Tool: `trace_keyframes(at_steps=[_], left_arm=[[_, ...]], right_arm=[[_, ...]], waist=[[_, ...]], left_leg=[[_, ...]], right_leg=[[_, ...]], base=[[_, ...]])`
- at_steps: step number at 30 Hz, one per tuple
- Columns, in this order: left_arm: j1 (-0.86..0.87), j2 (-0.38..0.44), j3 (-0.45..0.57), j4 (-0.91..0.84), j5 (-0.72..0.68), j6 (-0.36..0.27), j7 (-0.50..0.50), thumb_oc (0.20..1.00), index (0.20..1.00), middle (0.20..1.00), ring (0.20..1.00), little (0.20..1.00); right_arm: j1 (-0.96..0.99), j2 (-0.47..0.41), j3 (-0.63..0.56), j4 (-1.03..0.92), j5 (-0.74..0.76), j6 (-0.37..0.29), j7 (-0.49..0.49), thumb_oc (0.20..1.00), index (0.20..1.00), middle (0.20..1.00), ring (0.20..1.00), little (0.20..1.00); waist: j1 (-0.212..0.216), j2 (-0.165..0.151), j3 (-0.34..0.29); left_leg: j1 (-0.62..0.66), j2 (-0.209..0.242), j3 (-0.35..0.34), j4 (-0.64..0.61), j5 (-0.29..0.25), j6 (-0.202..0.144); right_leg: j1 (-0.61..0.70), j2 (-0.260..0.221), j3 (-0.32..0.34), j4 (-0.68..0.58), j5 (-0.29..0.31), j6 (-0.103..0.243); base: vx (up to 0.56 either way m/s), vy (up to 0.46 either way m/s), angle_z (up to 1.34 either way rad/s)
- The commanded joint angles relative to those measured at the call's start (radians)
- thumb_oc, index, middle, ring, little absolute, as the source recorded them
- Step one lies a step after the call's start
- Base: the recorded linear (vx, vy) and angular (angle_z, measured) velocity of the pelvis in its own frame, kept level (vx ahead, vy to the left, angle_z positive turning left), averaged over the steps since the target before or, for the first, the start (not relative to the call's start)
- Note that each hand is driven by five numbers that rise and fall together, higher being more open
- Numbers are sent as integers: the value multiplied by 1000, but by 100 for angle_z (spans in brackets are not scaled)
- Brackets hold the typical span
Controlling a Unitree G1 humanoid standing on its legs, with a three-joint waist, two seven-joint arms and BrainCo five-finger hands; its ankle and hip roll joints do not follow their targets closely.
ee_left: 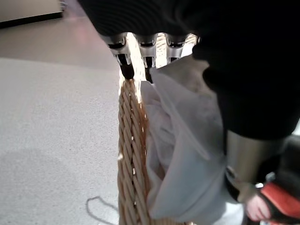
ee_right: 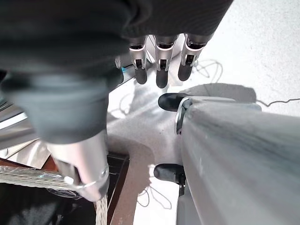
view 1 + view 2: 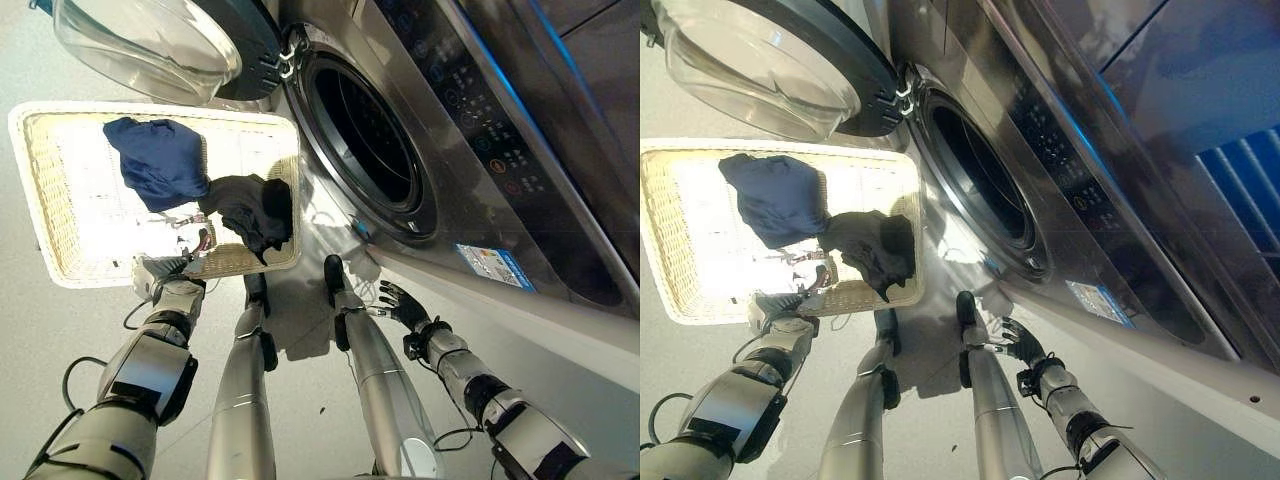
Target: Put the clothes into the washing machine.
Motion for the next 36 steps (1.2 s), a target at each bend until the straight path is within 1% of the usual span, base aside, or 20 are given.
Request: trace_keyframes(at_steps=[1, 2, 3, 4, 5, 6, 7, 8, 10, 11, 13, 14, 15, 19, 20, 22, 26, 30, 32, 36], left_arm=[[-78, 39, 2, -39, -6, -89, -48, 1000, 1000, 1000, 1000, 1000], [-85, 39, -1, -38, -19, -104, -60, 718, 718, 718, 718, 718], [-93, 40, 0, -41, -24, -109, -64, 564, 564, 564, 564, 564], [-102, 38, 2, -49, -68, -151, -91, 250, 250, 250, 250, 250], [-107, 36, 6, -55, -92, -178, -100, 200, 200, 200, 200, 200], [-107, 36, 6, -55, -92, -178, -100, 200, 200, 200, 200, 200], [-105, 25, 25, -92, -185, -262, -145, 200, 200, 200, 200, 200], [-102, 20, 36, -113, -210, -293, -159, 200, 200, 200, 200, 200], [-93, 9, 47, -147, -224, -340, -176, 200, 200, 200, 200, 200], [-76, -1, 45, -181, -222, -360, -166, 200, 200, 200, 200, 200], [-66, -6, 46, -201, -234, -376, -158, 200, 200, 200, 200, 200], [-25, -17, 55, -248, -220, -399, -133, 200, 200, 200, 200, 200], [-19, -18, 56, -255, -218, -401, -128, 200, 200, 200, 200, 200], [82, -38, 71, -345, -180, -419, -63, 200, 200, 200, 200, 200], [90, -41, 72, -351, -177, -423, -58, 200, 200, 200, 200, 200], [143, -52, 74, -402, -151, -426, -25, 200, 200, 200, 200, 200], [232, -72, 77, -479, -118, -450, 3, 200, 200, 200, 200, 200], [332, -100, 74, -576, -73, -462, 15, 200, 200, 200, 200, 200], [357, -108, 70, -593, -59, -462, 13, 200, 200, 200, 200, 200], [444, -142, 49, -656, -12, -457, -1, 200, 200, 200, 200, 200]], right_arm=[[38, -7, 41, -97, 70, -48, 7, 1000, 1000, 1000, 1000, 1000], [40, -6, 45, -99, 80, -51, 9, 1000, 1000, 1000, 1000, 1000], [36, -6, 45, -101, 84, -53, 10, 1000, 1000, 1000, 1000, 1000], [37, -3, 49, -107, 91, -57, 10, 1000, 1000, 1000, 1000, 1000], [32, -1, 49, -109, 92, -57, 8, 1000, 1000, 1000, 1000, 1000], [32, -1, 49, -109, 92, -57, 8, 1000, 1000, 1000, 1000, 1000], [38, 7, 51, -117, 94, -60, 2, 1000, 1000, 1000, 1000, 1000], [40, 8, 47, -120, 90, -63, 3, 1000, 1000, 1000, 1000, 1000], [39, 12, 44, -124, 85, -62, -2, 1000, 1000, 1000, 1000, 1000], [43, 14, 39, -127, 77, -58, -8, 1000, 1000, 1000, 1000, 1000], [44, 15, 37, -128, 69, -58, -9, 1000, 1000, 1000, 1000, 1000], [52, 13, 27, -125, 57, -54, -9, 1000, 1000, 1000, 1000, 1000], [53, 13, 25, -124, 54, -55, -8, 1000, 1000, 1000, 1000, 1000], [71, 5, 3, -115, 33, -63, -1, 1000, 1000, 1000, 1000, 1000], [72, 4, 2, -115, 30, -65, 0, 1000, 1000, 1000, 1000, 1000], [76, 1, -11, -122, 26, -64, 1, 1000, 1000, 1000, 1000, 1000], [83, -2, -33, -131, 10, -63, 3, 1000, 1000, 1000, 1000, 1000], [83, -9, -55, -139, -17, -52, -7, 1000, 1000, 1000, 1000, 1000], [85, -11, -59, -142, -28, -57, -8, 1000, 1000, 1000, 1000, 1000], [97, -20, -71, -177, -70, -54, -4, 1000, 1000, 1000, 1000, 1000]], waist=[[-17, -84, -16], [-13, -84, -16], [-19, -88, -16], [-15, -86, -16], [-21, -90, -16], [-21, -90, -16], [-14, -86, -16], [-13, -85, -16], [-17, -85, -16], [-10, -79, -16], [-10, -78, -16], [3, -65, -16], [4, -63, -16], [45, -34, -16], [47, -32, -16], [71, -16, -16], [110, 13, -16], [163, 50, -16], [173, 59, -16], [203, 89, -17]], left_leg=[[-49, -86, -12, 247, -214, -2], [-51, -81, -16, 255, -226, -2], [-56, -87, -17, 248, -215, -1], [-53, -81, -21, 249, -226, -2], [-58, -87, -21, 241, -214, -2], [-58, -87, -21, 241, -214, -2], [-48, -84, -29, 233, -224, 1], [-43, -84, -31, 224, -222, 0], [-38, -96, -36, 203, -202, 0], [-28, -97, -39, 196, -203, 0], [-22, -101, -42, 186, -197, 0], [5, -106, -49, 165, -191, 0], [10, -107, -50, 160, -189, 0], [85, -109, -69, 104, -164, -3], [93, -110, -71, 99, -161, -3], [141, -109, -84, 67, -148, -5], [213, -107, -103, 13, -120, -10], [312, -102, -132, -62, -83, -16], [338, -100, -141, -81, -74, -17], [416, -86, -161, -136, -46, -23]], right_leg=[[0, 8, -1, -237, 210, 38], [-1, 14, -2, -233, 205, 38], [-7, 9, -1, -236, 212, 38], [-7, 18, -1, -232, 206, 38], [-13, 13, 0, -233, 212, 39], [-13, 13, 0, -233, 212, 39], [-6, 26, 3, -230, 202, 38], [-4, 28, 4, -230, 201, 38], [-4, 24, 6, -232, 207, 37], [3, 29, 8, -231, 205, 37], [7, 28, 8, -231, 204, 36], [30, 33, 9, -231, 195, 35], [34, 33, 8, -232, 194, 34], [102, 29, -6, -237, 170, 29], [109, 29, -8, -238, 169, 29], [152, 25, -22, -242, 154, 26], [218, 19, -48, -244, 129, 22], [318, 13, -80, -250, 95, 16], [345, 12, -87, -252, 88, 16], [432, 5, -115, -256, 68, 19]], base=[[-2, -49, 5], [-41, -58, 6], [-6, -36, 5], [-35, -34, 5], [0, 0, 0], [-21, -44, 3], [-11, -55, 1], [-37, -79, 2], [-40, -67, 3], [-15, -52, 4], [-16, -44, 4], [-20, -44, 3], [-20, -56, 8], [-10, -59, 14], [-15, -61, 11], [-16, -67, 8], [-15, -64, 10], [-20, -87, 15], [-22, -75, 22], [-17, -64, 19]])
